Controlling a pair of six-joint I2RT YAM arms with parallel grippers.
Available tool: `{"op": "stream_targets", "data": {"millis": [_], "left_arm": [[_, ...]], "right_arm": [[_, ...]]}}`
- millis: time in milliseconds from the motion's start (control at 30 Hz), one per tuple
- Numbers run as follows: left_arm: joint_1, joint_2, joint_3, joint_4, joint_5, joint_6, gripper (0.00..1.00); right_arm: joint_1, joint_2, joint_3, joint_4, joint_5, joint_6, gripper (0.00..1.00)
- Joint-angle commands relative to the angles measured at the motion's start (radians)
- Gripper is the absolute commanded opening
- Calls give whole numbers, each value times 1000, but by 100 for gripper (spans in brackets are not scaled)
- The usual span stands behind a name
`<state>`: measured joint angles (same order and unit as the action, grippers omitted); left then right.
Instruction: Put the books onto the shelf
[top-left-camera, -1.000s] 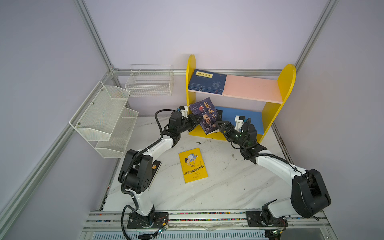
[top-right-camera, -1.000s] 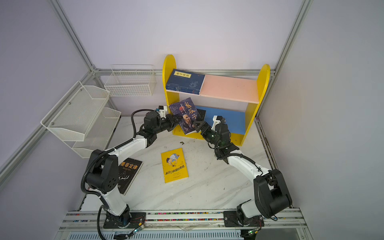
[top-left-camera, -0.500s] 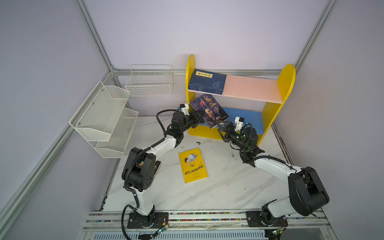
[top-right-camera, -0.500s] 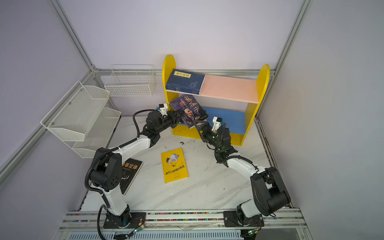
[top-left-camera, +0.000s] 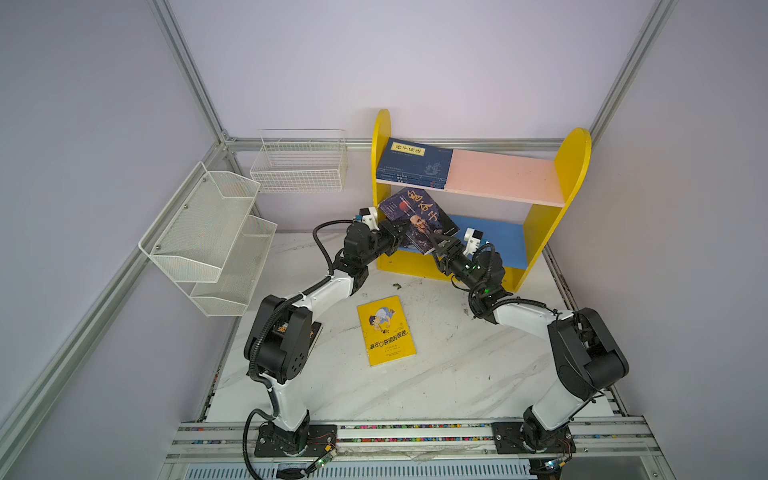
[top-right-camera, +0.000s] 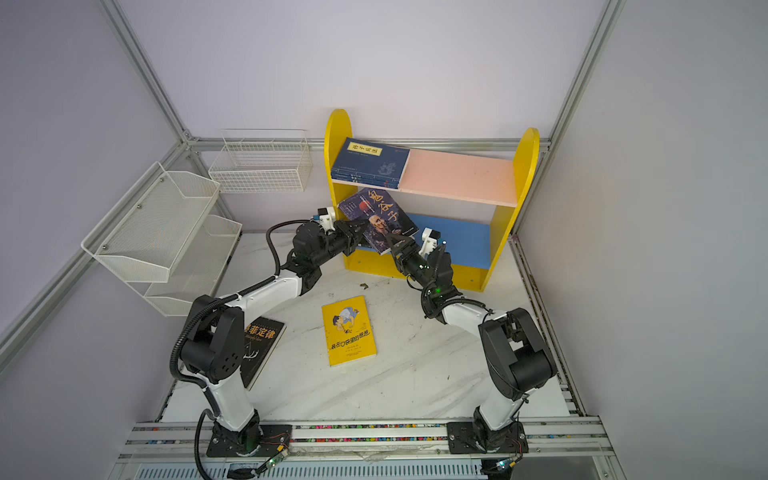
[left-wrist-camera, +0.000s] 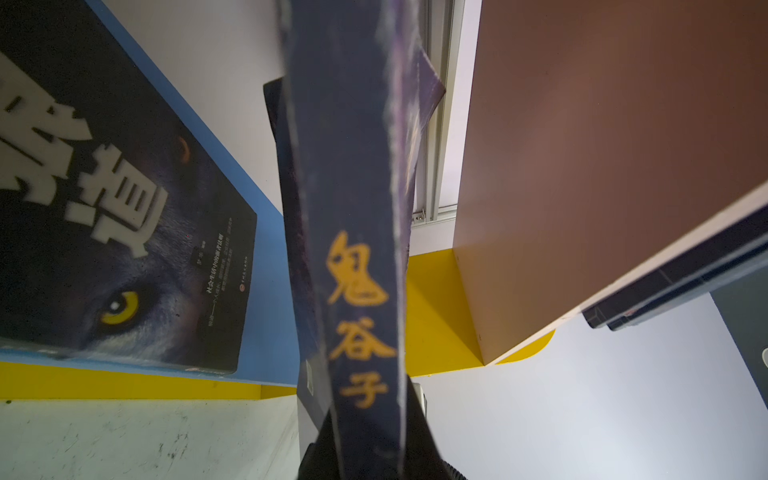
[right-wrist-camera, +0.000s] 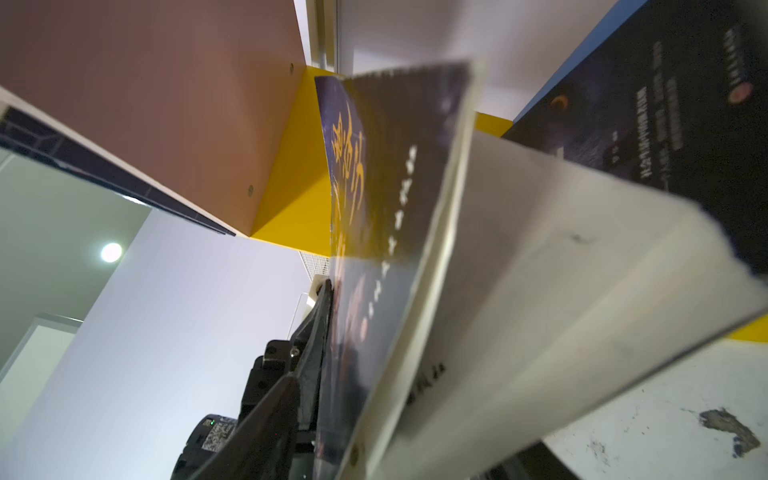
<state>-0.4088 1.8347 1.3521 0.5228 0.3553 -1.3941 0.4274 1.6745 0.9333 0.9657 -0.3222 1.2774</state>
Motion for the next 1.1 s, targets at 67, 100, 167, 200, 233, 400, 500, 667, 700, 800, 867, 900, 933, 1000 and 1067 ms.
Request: {"op": "stream_targets", "data": {"millis": [67, 100, 167, 200, 233, 400, 500, 667, 700, 800, 867, 900, 933, 1000, 1067], "left_arm": [[8, -87, 56, 77, -68, 20, 8], [8, -91, 52, 75, -69, 22, 10], [8, -99, 41, 74, -72, 24, 11], [9, -104, 39, 68, -74, 30, 13], [8, -107, 40, 55, -76, 38, 15], [10, -126, 32, -19, -74, 70, 45], [22, -148, 5, -68, -85, 87, 63], [55, -194, -66, -130, -100, 116, 77], [63, -201, -84, -142, -101, 125, 79], [85, -200, -93, -191, -72, 145, 83], [94, -187, -84, -225, -44, 154, 83], [96, -180, -76, -242, -25, 162, 83], [96, -172, -70, -254, -5, 169, 83], [96, -150, -49, -264, 37, 176, 82], [94, -132, -45, -265, 58, 175, 81]], "right_arm": [[4, 0, 57, 63, 39, 20, 47], [4, 0, 64, 52, 43, 15, 44], [4, 1, 73, 39, 51, 11, 39], [4, 4, 76, 39, 56, 13, 38], [4, 7, 82, 36, 53, 13, 36], [-30, 27, 144, -73, -5, -15, 27], [-84, 30, 169, -106, -78, -33, 25], [-175, 57, 239, -195, -292, -66, 24], [-191, 56, 240, -195, -328, -66, 24], [-238, 58, 253, -203, -432, -59, 24], [-260, 55, 257, -206, -464, -49, 24], [-268, 54, 256, -204, -467, -43, 24], [-272, 55, 260, -201, -472, -35, 24], [-273, 63, 264, -187, -472, -16, 24], [-273, 70, 262, -144, -472, 21, 23]]}}
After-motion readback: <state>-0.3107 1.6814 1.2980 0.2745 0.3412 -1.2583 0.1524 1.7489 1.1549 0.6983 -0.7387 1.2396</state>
